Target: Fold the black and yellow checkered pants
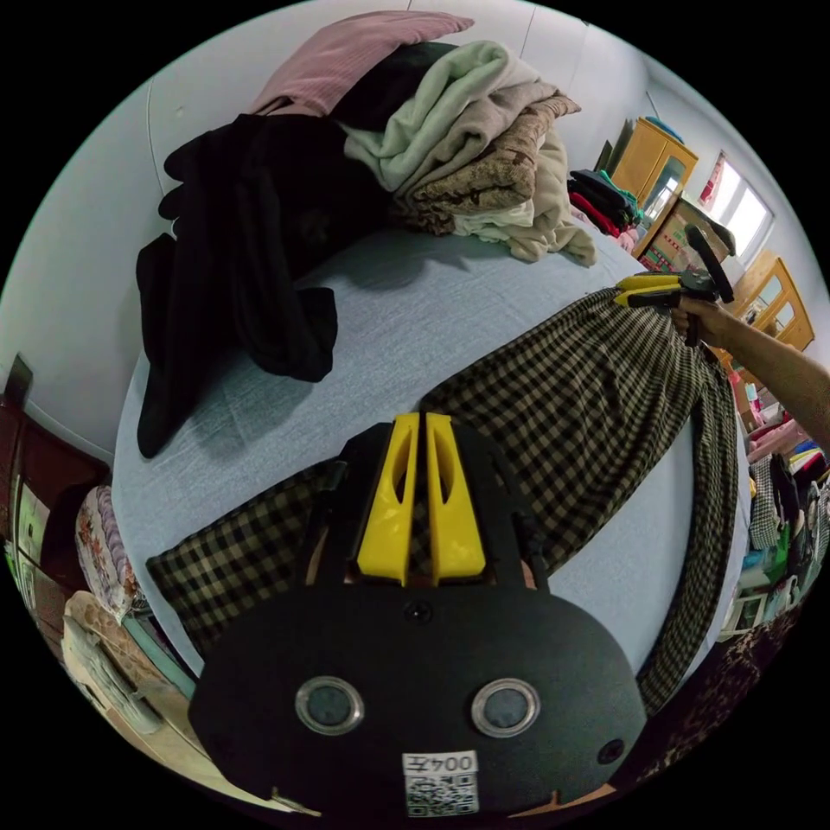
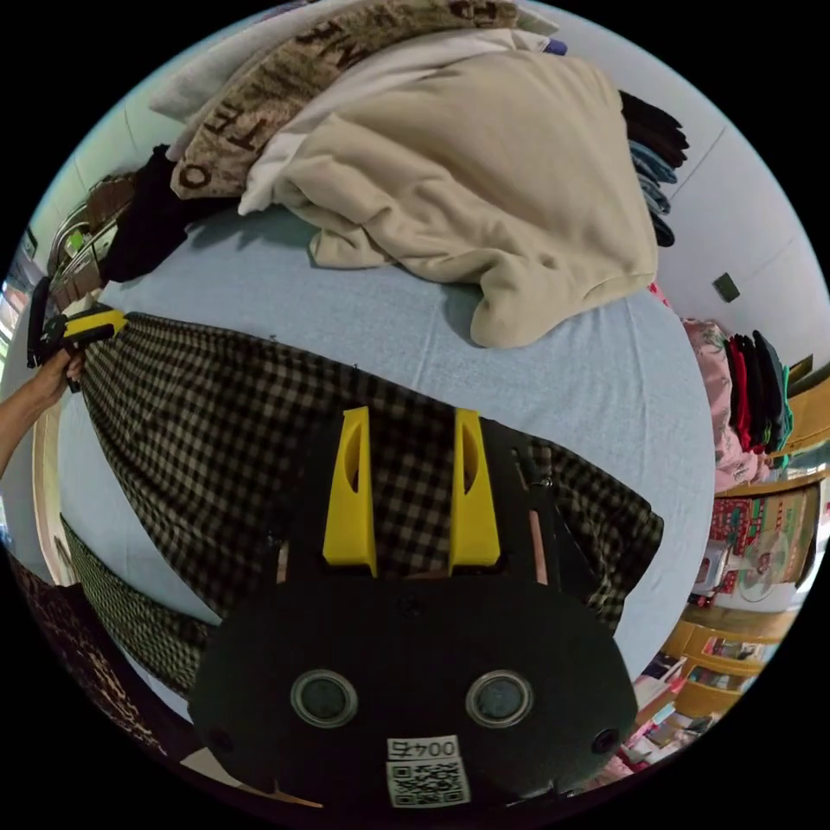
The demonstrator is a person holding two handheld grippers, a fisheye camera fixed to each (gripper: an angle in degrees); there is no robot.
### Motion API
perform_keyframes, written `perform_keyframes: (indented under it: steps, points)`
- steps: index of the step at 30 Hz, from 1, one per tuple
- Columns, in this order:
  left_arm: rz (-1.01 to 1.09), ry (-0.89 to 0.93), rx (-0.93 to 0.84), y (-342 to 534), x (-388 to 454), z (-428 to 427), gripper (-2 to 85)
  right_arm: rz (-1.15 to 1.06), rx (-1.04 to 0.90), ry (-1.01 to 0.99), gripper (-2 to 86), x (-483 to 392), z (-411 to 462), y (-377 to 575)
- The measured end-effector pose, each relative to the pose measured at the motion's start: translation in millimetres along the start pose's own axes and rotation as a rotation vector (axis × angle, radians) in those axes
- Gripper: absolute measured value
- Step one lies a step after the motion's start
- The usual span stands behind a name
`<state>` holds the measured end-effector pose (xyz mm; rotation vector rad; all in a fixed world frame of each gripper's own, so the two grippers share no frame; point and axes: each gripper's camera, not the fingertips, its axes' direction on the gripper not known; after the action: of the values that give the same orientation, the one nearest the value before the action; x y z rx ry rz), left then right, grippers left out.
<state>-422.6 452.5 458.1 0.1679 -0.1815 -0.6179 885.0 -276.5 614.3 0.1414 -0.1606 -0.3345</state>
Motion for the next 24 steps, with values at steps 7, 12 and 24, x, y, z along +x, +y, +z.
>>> perform_keyframes:
  steps: [7,12,24]
  points:
    - [0.006,-0.023,0.003,19.8,1.4,9.7,1.4,0.04,0.028,-0.051,0.1,10.7,-23.7,7.0]
    - [-0.112,-0.007,0.08,32.9,3.0,-13.9,1.2,0.11,0.162,-0.111,-0.7,31.0,-88.2,35.5]
    - [-0.033,-0.008,0.219,160.1,99.6,-115.0,1.3,0.168,0.372,-0.125,-0.7,22.8,-289.0,190.5]
